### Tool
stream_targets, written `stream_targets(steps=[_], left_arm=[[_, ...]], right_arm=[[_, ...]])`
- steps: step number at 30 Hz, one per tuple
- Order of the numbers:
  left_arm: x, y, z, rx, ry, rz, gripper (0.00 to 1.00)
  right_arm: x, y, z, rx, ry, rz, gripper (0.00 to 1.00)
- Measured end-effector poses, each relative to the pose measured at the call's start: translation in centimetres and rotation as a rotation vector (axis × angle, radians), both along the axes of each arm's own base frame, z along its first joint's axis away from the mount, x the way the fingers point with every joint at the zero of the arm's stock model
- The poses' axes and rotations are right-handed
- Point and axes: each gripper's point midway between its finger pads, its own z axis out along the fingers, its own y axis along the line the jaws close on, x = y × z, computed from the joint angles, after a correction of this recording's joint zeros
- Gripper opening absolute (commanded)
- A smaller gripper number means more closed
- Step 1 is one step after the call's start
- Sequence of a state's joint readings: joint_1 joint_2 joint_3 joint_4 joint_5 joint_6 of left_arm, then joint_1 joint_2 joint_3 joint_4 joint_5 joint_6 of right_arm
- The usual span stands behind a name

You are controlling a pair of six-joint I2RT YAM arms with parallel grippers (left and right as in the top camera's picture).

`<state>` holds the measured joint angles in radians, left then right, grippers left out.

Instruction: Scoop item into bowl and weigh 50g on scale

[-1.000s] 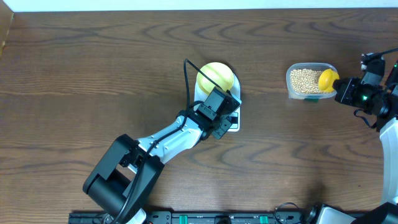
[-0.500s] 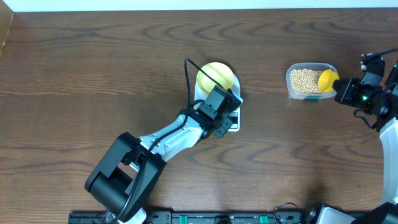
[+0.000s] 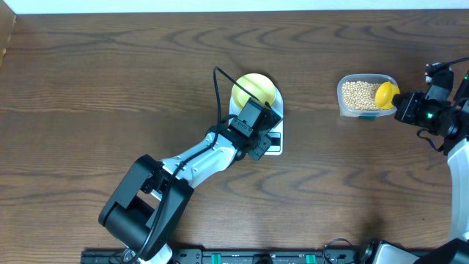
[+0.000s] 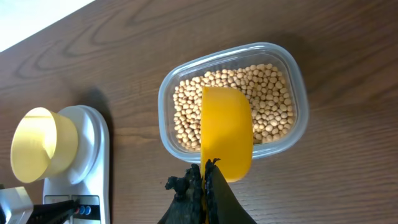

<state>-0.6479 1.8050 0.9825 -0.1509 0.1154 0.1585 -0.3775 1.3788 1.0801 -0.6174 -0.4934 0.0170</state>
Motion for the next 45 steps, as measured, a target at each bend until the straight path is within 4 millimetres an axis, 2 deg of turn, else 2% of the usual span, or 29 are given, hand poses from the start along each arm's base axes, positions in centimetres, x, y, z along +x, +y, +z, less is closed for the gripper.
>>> stream_targets(steps=[8, 45], left_arm=[[-0.72, -0.17, -0.16, -0.017, 0.041, -0.017, 0.08], [-0.7, -0.38, 0.16, -0.031, 0.045, -0.021, 0.07]], right_arm=[[-0.02, -0.31, -0.12, -0.014, 0.006, -0.012, 0.01], [-0.24, -0.27, -0.32, -0.012, 0.018, -0.013, 0.01]])
